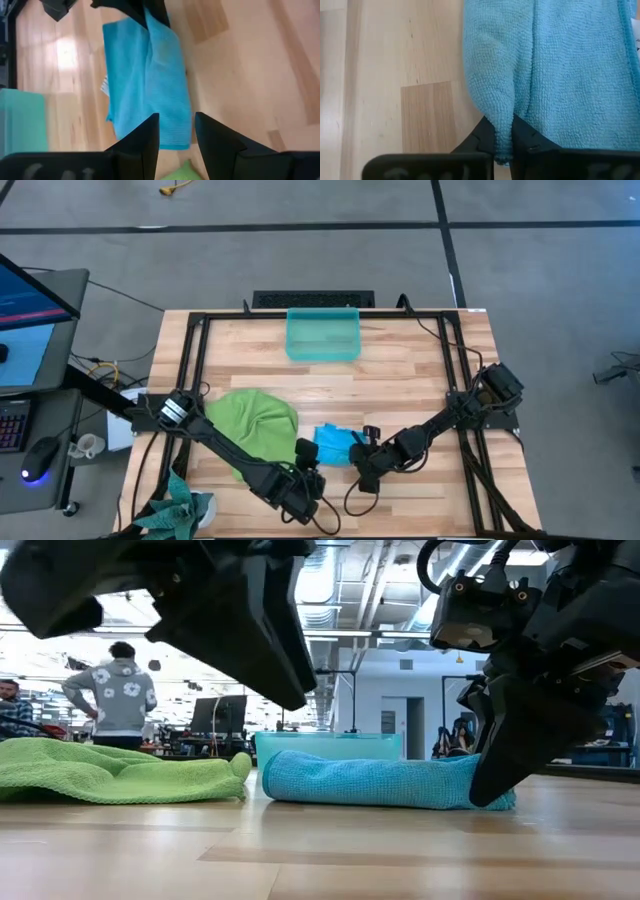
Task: Roll microfiber towels into tight, uniform cylinder then place into a basket
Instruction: Roll the blue microfiber cloth
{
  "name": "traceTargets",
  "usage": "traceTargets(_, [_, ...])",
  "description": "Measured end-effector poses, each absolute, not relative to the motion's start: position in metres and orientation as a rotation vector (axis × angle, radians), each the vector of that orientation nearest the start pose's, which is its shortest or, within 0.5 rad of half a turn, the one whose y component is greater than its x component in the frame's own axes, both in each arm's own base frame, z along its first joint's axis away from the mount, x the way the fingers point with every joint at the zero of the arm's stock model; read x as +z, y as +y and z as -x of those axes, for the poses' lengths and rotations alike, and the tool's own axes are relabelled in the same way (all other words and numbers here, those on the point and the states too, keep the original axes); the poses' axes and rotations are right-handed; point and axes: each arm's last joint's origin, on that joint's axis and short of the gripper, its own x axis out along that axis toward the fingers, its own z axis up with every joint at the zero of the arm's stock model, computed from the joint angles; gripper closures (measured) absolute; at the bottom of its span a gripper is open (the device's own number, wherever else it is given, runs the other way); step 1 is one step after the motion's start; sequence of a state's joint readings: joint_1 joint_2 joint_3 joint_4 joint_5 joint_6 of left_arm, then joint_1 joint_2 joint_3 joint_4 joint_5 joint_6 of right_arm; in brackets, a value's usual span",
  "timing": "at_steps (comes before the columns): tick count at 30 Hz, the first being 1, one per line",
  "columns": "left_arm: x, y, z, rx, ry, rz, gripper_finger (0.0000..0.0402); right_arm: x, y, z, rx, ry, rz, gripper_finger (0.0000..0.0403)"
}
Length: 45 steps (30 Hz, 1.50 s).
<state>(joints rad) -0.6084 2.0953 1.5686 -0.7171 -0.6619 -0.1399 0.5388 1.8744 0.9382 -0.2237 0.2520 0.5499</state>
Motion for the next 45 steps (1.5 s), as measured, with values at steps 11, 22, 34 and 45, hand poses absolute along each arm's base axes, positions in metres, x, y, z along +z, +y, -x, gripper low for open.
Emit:
traceTargets(11, [0.143,-0.216,-0.355,0.129,0.953,-0.596,0.0283,0.106,0.164,-0.287,-0.044,1.093,-0.046,0.0362])
traceTargets(22, [0.137,-0.204,-0.362,0.093,0.964,-0.539,0.0283,0.106,0.164,-0.287,-0.039,1.096,-0.050,0.0360])
traceTargets(34, [0.136,-0.185,-0.371,0.103,1.011,-0.508,0.0283,0.106,0.165,-0.287,-0.028,1.102,-0.056,0.0360])
traceTargets(45, [0.134,-0.180,-0.373,0.050,1.052,-0.472,0.0283,0.106,0.165,-0.287,-0.022,1.106,-0.060,0.0360])
